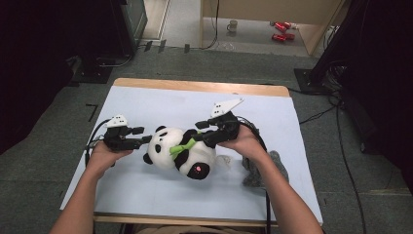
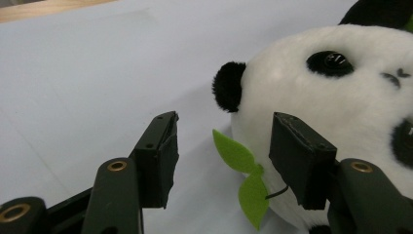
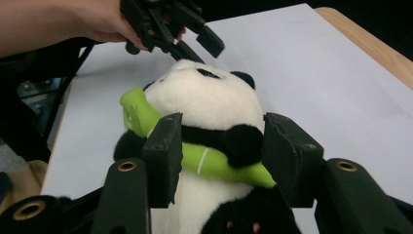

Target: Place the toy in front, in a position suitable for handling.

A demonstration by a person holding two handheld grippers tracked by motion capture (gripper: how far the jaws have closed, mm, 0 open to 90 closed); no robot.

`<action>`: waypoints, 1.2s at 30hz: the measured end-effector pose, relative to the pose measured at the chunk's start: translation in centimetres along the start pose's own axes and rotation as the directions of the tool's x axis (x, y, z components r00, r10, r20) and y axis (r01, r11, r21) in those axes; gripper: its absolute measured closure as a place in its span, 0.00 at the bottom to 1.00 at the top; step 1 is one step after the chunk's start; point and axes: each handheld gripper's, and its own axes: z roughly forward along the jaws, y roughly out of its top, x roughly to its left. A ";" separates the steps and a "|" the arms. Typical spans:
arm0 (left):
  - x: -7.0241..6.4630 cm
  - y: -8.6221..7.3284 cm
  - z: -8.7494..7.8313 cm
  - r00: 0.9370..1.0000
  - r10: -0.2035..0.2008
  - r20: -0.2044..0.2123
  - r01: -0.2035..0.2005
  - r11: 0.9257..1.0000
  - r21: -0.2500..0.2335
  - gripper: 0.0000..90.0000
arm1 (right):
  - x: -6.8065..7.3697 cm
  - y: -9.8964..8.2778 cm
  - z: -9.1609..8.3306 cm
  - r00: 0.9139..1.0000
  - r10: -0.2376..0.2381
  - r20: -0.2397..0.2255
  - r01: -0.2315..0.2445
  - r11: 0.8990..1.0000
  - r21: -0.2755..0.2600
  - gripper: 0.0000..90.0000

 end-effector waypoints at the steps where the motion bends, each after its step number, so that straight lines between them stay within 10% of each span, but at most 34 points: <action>1: 0.0 0.0 -0.1 1.000 0.002 0.001 -0.002 1.000 0.001 0.49 | -0.1 -0.1 -0.2 1.000 0.000 0.004 0.000 1.000 -0.004 0.55; 9: 0.4 0.5 -1.0 0.994 -0.002 0.108 0.003 1.000 -0.003 0.56 | -0.7 -1.7 -2.2 0.997 0.034 0.076 -0.033 0.999 -0.019 0.53; 14: 0.2 1.0 -1.6 0.988 0.025 0.155 -0.025 1.000 0.000 0.44 | -1.0 -3.0 -3.3 0.992 0.058 0.113 -0.056 0.998 -0.026 0.52; 22: -1.4 1.9 -2.3 0.963 0.116 0.242 -0.107 0.993 -0.051 0.39 | -1.2 -4.4 -4.7 0.984 0.081 0.157 -0.077 0.997 -0.029 0.51; 33: -2.4 1.3 -0.5 0.939 0.197 0.283 -0.207 0.978 0.004 0.27 | -1.2 -6.7 -6.1 0.972 0.128 0.195 -0.125 0.992 -0.030 0.50; 36: -2.5 1.1 0.2 0.944 0.197 0.264 -0.212 0.977 0.029 0.24 | -1.2 -7.3 -6.3 0.969 0.136 0.204 -0.132 0.991 -0.034 0.50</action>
